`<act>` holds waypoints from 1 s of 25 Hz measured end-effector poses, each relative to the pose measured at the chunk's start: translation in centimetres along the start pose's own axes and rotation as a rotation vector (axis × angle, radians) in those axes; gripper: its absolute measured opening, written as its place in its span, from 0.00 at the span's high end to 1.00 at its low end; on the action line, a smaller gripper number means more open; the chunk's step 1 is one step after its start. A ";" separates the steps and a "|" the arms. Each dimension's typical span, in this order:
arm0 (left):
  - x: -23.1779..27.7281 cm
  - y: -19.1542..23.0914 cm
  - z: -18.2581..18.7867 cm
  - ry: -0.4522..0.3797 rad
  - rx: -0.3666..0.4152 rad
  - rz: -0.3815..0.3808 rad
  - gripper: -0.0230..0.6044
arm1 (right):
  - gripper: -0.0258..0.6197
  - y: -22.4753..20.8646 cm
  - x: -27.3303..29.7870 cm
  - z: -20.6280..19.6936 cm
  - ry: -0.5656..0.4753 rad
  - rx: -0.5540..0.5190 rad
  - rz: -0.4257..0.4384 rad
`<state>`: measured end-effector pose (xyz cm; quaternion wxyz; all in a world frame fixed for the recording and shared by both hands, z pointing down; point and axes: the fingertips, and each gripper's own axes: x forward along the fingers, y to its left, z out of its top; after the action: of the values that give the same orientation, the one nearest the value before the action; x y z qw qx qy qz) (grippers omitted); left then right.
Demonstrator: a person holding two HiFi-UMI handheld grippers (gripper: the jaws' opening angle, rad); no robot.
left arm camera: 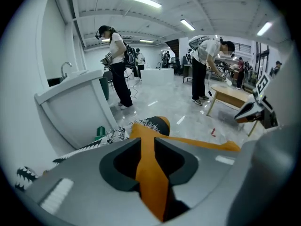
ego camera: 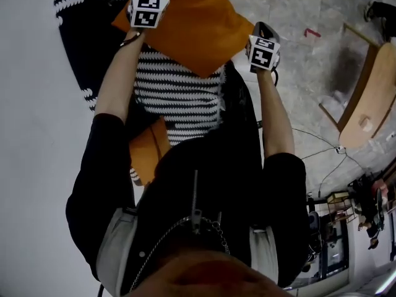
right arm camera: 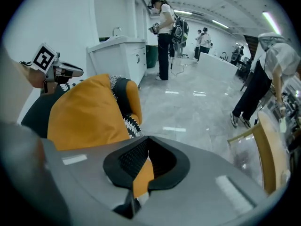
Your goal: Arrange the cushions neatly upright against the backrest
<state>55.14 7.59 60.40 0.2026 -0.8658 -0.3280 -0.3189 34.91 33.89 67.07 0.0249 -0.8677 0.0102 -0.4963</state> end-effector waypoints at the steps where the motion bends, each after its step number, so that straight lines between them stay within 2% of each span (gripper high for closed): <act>1: 0.6 0.1 0.2 0.015 -0.009 -0.012 0.78 | 0.95 -0.2 0.5 -0.3 0.005 0.023 -0.007; 3: 2.1 0.9 0.6 0.029 -0.012 -0.022 0.75 | 0.95 -0.4 1.4 -0.5 0.013 0.063 -0.023; 5: 3.8 1.8 1.1 0.034 -0.009 -0.032 0.69 | 0.90 -0.6 2.3 -0.7 0.015 0.099 -0.038; 8: 6.3 2.6 2.6 0.033 -0.008 -0.036 0.66 | 0.86 -0.6 3.2 -1.8 0.029 0.137 -0.042; 12: 8.0 2.9 5.0 0.017 0.003 -0.032 0.66 | 0.83 -1.5 3.4 -4.1 0.070 0.164 -0.051; 18: 7.7 3.0 4.0 0.033 -0.010 -0.040 0.66 | 0.78 -2.9 4.9 -6.9 0.115 0.298 -0.063; 21: 7.5 3.1 3.2 0.047 -0.017 -0.047 0.70 | 0.72 -4.6 6.0 -8.9 0.143 0.360 -0.095; 23: 7.6 3.0 2.7 0.057 -0.021 -0.052 0.83 | 0.71 -5.3 6.9 -9.9 0.158 0.394 -0.096; 25: 7.8 3.0 2.4 0.068 -0.023 -0.057 0.88 | 0.70 -6.1 7.7 -10.6 0.177 0.415 -0.100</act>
<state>62.77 10.28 63.64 0.1943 -0.8470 -0.3418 -0.3578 29.66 39.30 79.37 0.1772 -0.7965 -0.1331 -0.5626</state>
